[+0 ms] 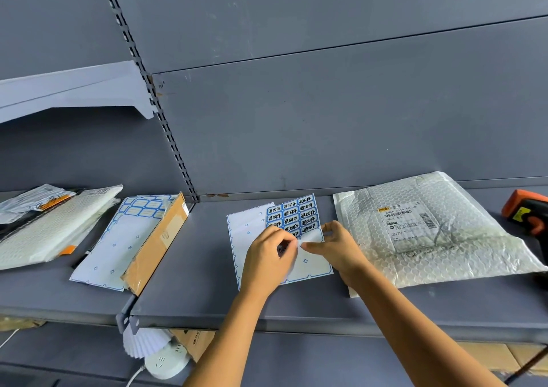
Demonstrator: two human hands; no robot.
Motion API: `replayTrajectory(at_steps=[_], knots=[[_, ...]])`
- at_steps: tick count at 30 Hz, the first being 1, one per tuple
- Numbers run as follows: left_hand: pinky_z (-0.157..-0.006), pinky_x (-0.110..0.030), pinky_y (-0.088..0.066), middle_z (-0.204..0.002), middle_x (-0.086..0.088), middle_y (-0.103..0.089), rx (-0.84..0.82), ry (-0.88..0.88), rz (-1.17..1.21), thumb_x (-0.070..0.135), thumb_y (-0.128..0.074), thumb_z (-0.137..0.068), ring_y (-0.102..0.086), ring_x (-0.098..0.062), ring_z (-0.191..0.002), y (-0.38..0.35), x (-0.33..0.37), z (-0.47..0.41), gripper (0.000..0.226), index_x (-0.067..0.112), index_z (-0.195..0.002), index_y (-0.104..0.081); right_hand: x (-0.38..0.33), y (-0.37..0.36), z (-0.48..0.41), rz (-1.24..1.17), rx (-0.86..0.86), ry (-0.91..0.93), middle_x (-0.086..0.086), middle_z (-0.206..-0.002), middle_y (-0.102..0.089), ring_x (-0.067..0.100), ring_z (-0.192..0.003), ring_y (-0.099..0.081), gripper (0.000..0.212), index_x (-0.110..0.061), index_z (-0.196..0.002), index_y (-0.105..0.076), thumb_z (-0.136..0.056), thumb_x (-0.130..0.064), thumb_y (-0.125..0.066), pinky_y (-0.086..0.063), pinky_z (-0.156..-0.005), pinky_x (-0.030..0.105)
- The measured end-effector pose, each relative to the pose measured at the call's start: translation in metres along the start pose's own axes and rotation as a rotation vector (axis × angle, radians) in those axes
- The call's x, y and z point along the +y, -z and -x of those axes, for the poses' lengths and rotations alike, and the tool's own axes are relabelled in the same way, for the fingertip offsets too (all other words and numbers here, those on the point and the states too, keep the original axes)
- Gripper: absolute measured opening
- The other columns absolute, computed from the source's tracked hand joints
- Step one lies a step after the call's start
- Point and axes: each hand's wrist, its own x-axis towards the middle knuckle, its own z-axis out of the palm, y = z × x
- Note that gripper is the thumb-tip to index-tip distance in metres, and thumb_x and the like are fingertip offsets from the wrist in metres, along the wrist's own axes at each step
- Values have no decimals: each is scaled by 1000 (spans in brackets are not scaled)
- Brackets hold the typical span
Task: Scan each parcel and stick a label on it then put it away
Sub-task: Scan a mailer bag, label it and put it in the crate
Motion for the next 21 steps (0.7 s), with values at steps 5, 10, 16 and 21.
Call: replayTrajectory(at_steps=[5, 10, 16, 21], knots=[[-67, -11, -44, -76, 15, -57, 42, 95, 92, 12, -61, -84, -56, -3, -76, 1, -3, -2, 11, 15, -74, -62, 5, 0, 2, 24, -8, 73, -5, -113, -64, 18, -99, -64, 85, -31, -139, -31, -72, -6, -77, -51, -92, 40], [-67, -13, -44, -77, 9, -61, 38, 182, 156, 4, -62, -84, -56, -6, -75, 3, -1, -2, 23, 23, -71, -58, 1, 0, 5, 129, -83, 178, -13, -134, -53, 9, -118, -51, 79, -42, -139, -39, -78, -1, -69, -42, -100, 27], [-63, -12, -42, -77, 6, -63, 81, 295, 199, 6, -59, -88, -56, -8, -70, 4, -2, -4, 14, 14, -76, -58, -2, 1, 7, 256, -57, 122, -5, -121, -61, 11, -97, -57, 51, -29, -127, -58, -81, -11, -68, -42, -68, 11], [-61, -10, -42, -80, 7, -64, 99, 363, 243, 5, -57, -89, -57, 4, -71, 5, -5, -4, 12, 12, -79, -58, -3, 0, 6, 280, -58, 85, -2, -116, -64, 15, -93, -61, 48, -27, -125, -60, -80, -14, -69, -44, -67, 15]])
